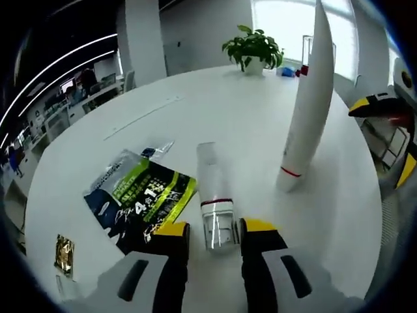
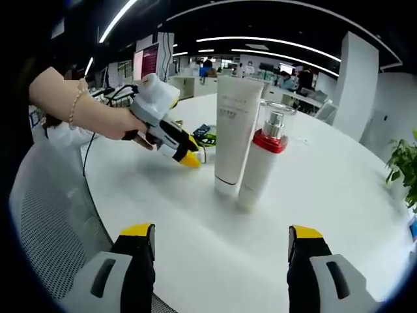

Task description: Arrange the skincare products in the storage area until every visible bottle or jar stands upright without overlapping.

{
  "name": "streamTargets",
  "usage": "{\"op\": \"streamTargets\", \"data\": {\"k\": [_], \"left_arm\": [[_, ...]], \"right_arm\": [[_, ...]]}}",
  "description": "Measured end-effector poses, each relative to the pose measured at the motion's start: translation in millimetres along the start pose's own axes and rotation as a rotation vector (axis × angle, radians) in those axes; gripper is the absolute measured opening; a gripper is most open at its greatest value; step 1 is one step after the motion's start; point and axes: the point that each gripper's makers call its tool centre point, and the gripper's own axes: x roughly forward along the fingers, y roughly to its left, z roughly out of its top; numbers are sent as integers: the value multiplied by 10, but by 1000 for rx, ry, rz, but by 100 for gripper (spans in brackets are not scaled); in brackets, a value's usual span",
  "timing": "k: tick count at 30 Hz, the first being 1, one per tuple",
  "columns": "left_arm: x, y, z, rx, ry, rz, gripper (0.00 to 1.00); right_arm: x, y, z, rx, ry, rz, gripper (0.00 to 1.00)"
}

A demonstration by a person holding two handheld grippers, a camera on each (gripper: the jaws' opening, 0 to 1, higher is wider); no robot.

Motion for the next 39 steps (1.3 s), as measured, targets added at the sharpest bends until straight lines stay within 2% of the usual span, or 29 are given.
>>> {"op": "streamTargets", "data": {"k": [1, 7, 14, 17, 22, 27, 31, 35, 39], "left_arm": [[6, 10, -1, 10, 2, 2, 19], [19, 24, -32, 10, 12, 0, 19], [-191, 44, -41, -86, 31, -50, 18], [-364, 88, -70, -153, 48, -63, 18], [-602, 145, -119, -171, 48, -69, 18], [-835, 129, -112, -231, 43, -92, 18], [-1094, 46, -74, -269, 39, -102, 18], [-1395, -104, -7, -366, 31, -134, 18], [-1592, -86, 41, -379, 22, -132, 18]], "right_arm": [[-2, -1, 0, 0, 0, 0, 89], [0, -7, -6, -3, 1, -2, 89], [-1, 0, 6, -10, -5, -1, 88], [-9, -11, 27, -18, -13, -9, 88], [-16, 2, 72, -40, -24, -7, 85], [-29, 27, 108, -64, -29, -13, 85], [-63, 39, 153, -95, -43, -27, 81], [-123, 23, 201, -130, -51, -58, 81], [-215, 54, 360, -106, -116, -73, 80]]}}
